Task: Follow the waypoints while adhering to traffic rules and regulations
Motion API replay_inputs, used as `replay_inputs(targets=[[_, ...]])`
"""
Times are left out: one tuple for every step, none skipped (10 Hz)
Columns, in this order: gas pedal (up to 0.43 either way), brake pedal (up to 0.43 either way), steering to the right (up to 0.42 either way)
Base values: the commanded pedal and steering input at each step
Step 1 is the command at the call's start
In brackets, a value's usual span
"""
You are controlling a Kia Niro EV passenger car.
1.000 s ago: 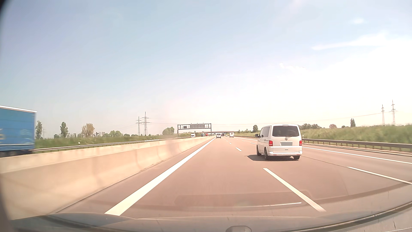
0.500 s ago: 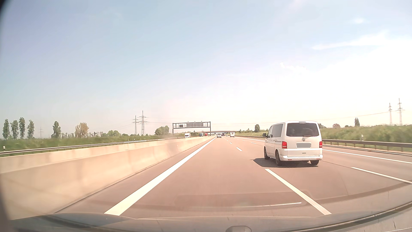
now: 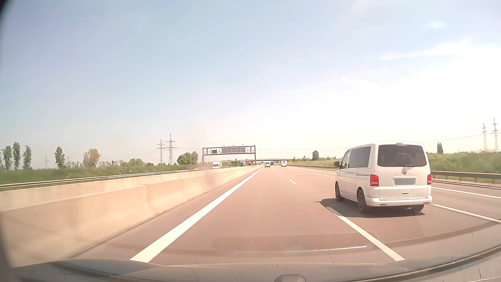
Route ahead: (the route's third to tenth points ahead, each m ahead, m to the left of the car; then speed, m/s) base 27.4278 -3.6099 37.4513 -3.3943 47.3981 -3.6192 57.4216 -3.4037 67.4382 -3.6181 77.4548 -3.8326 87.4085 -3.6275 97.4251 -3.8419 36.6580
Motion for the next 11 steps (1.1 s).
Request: replay_inputs(targets=[[0.311,0.000,-0.003],[0.311,0.000,-0.003],[0.311,0.000,-0.002],[0.311,0.000,-0.002],[0.311,0.000,-0.001],[0.311,0.000,-0.001],[0.311,0.000,-0.001],[0.311,0.000,-0.001],[0.311,0.000,-0.001],[0.311,0.000,-0.001],[0.311,0.000,-0.001]])
